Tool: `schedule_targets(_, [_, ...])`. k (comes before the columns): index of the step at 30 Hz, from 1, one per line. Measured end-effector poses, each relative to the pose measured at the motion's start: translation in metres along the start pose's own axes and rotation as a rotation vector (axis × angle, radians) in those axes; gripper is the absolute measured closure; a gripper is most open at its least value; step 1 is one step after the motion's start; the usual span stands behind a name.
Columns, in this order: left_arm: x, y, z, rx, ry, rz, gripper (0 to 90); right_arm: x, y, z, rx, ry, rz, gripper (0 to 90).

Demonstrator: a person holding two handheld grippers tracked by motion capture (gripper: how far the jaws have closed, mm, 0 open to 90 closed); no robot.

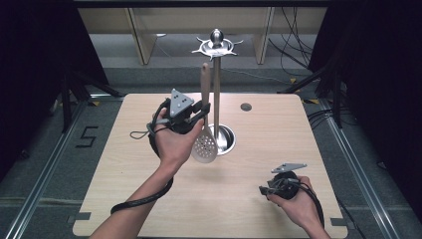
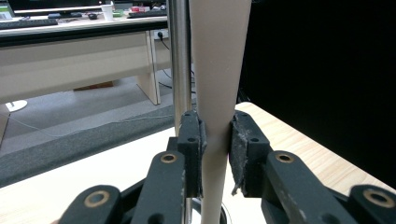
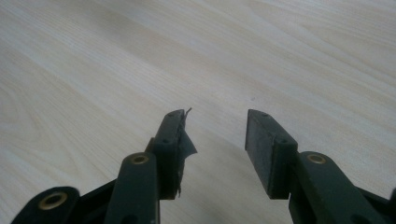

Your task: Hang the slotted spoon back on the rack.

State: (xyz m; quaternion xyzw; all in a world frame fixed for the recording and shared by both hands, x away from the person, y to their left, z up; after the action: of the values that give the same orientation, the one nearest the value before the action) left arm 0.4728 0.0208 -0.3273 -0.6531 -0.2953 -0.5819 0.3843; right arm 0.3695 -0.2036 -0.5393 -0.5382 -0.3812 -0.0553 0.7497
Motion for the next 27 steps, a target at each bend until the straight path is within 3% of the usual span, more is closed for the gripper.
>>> schedule_targets(16, [0.0055, 0.0018, -0.0010, 0.006, 0.006, -0.002, 74.8, -0.0008, -0.0014, 0.0007, -0.002, 0.001, 0.018, 58.2])
schedule_targets(18, [0.0058, 0.0019, -0.0013, 0.006, 0.005, -0.002, 74.8, 0.0018, 0.0033, 0.0028, 0.014, 0.017, -0.037, 58.3])
schedule_targets(22, [0.0060, 0.0024, -0.0005, 0.008, 0.005, 0.002, 74.8, 0.0020, 0.0034, 0.0022, 0.005, 0.015, -0.038, 58.3])
schedule_targets(24, [0.0063, 0.0028, -0.0009, 0.008, 0.005, 0.001, 74.8, -0.0007, 0.0002, 0.0026, 0.001, 0.021, 0.005, 58.2])
schedule_targets(27, [0.0065, 0.0033, -0.0012, 0.007, 0.006, 0.001, 74.7, 0.0006, 0.0016, 0.0024, 0.003, 0.013, -0.013, 58.2])
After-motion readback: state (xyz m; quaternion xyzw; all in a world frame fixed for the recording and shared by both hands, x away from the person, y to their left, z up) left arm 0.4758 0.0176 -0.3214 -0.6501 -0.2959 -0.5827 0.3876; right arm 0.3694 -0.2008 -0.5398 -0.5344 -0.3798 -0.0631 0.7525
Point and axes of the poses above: each handheld gripper's, and its own axes: y roughly forward along the jaws, x roughly out of its top, z roughly to its left, the point moved 9 cm from there along y, roughly forward along the jaws, and after that the axes turned 5 degrees about -z, right-handed, at the moved point
